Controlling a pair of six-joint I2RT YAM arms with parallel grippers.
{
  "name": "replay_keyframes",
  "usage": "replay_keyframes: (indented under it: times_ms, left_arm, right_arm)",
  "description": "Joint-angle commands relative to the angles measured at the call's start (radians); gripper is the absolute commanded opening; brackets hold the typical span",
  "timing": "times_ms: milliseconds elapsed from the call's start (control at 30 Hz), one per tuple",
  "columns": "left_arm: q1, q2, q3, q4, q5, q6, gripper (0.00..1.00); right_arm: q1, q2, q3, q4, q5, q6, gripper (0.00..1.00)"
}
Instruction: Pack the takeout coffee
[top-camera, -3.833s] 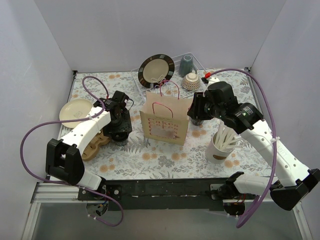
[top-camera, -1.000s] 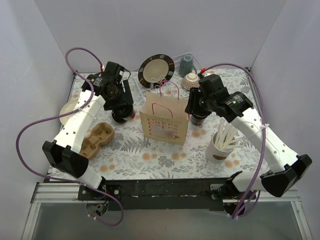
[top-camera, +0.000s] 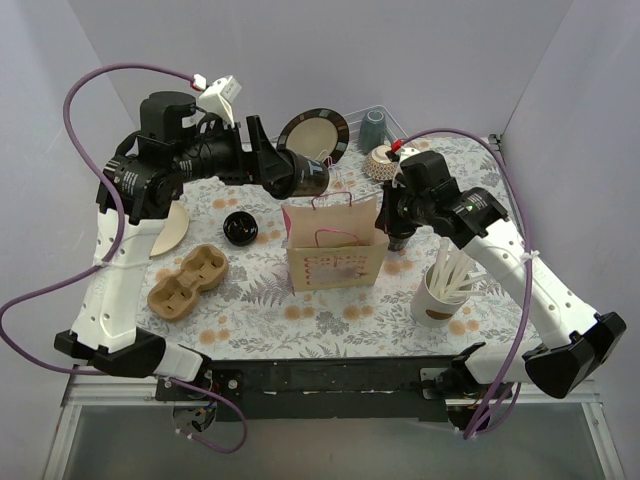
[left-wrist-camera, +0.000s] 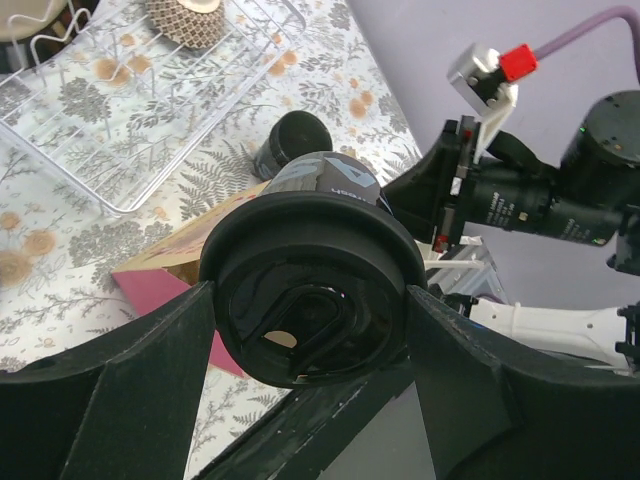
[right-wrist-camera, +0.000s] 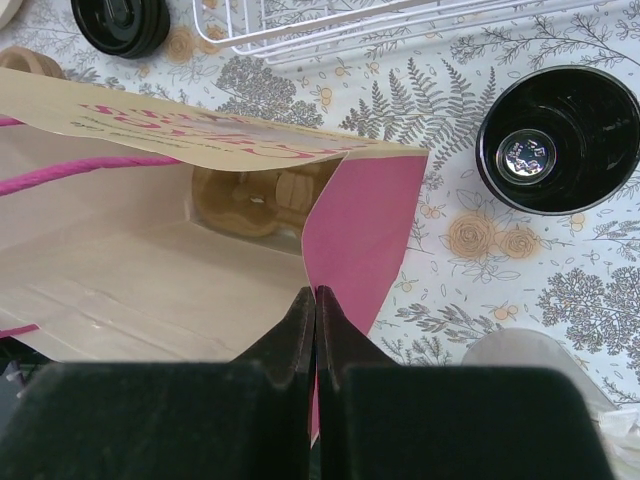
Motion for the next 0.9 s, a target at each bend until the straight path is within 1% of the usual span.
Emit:
replay_keyframes:
  times_ms: [0, 67, 200, 400, 600, 700, 767, 867]
  left_arm:
    - [-0.002, -0.053, -0.071, 0.033, 0.054, 0.0, 0.0]
    - [-0.002, -0.088, -0.109, 0.084, 0.039, -0.043, 0.0]
    - [-0.004, -0.124, -0.165, 0.206, 0.106, -0.1, 0.0]
    - [-0.002, -0.128, -0.2, 0.265, 0.202, -0.152, 0.0]
    - [-0.002, -0.128, -0.202, 0.254, 0.252, -0.149, 0.0]
    - [-0.002, -0.134, -0.235, 0.244, 0.31, -0.149, 0.0]
    - [-0.002, -0.154, -0.284, 0.243, 0.325, -0.158, 0.0]
    - [-0.002, -0.182, -0.326, 0.228, 0.28, -0.137, 0.0]
  right_arm:
    - [-0.009, 0.014, 0.019, 0.045, -0.045, -0.022, 0.01]
    - [-0.007, 0.019, 0.016, 0.043, -0.045, -0.016, 0.01]
    - [-0.009, 0.02, 0.012, 0.037, -0.08, -0.008, 0.01]
    - [-0.009, 0.023, 0.012, 0.038, -0.082, -0.003, 0.01]
    - [-0.009, 0.025, 0.027, 0.034, -0.062, 0.004, 0.01]
    - [-0.01, 0.029, 0.038, 0.029, -0.059, 0.006, 0.01]
    - [-0.009, 0.031, 0.041, 0.029, -0.057, 0.009, 0.01]
    - [-0.01, 0.023, 0.041, 0.037, -0.057, 0.013, 0.01]
